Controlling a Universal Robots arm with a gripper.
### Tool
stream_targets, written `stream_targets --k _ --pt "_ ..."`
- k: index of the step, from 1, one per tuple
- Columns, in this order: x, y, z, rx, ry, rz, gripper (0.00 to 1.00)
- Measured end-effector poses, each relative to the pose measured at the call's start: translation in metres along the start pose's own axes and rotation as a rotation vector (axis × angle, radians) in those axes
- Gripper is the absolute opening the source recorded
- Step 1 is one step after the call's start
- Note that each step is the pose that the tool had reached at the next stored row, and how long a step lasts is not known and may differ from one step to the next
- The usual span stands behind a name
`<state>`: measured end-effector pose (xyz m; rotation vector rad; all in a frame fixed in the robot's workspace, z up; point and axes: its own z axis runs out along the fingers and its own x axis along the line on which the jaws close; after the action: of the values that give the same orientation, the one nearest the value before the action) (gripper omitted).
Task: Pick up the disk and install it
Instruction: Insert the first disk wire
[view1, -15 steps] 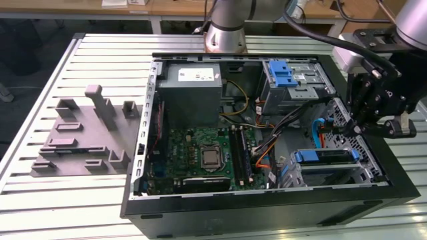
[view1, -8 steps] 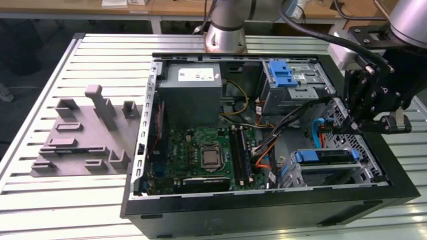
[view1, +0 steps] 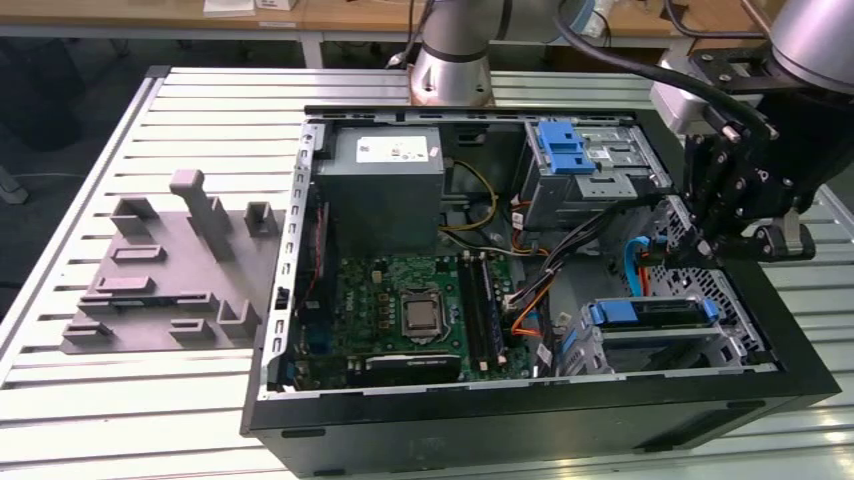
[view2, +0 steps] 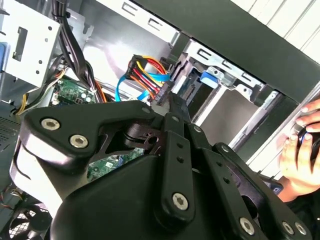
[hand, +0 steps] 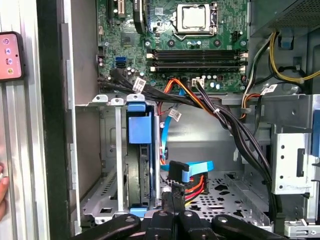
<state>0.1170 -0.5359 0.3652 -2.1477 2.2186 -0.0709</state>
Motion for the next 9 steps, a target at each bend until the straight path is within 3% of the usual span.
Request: stream_targets --k 3,9 --pt "-0.0020 0.0011 0.0023 0.0011 0.0011 0.000 0.24" --pt "-0.0106 0.0023 0.0052 0.0017 0.0025 0.000 0.24"
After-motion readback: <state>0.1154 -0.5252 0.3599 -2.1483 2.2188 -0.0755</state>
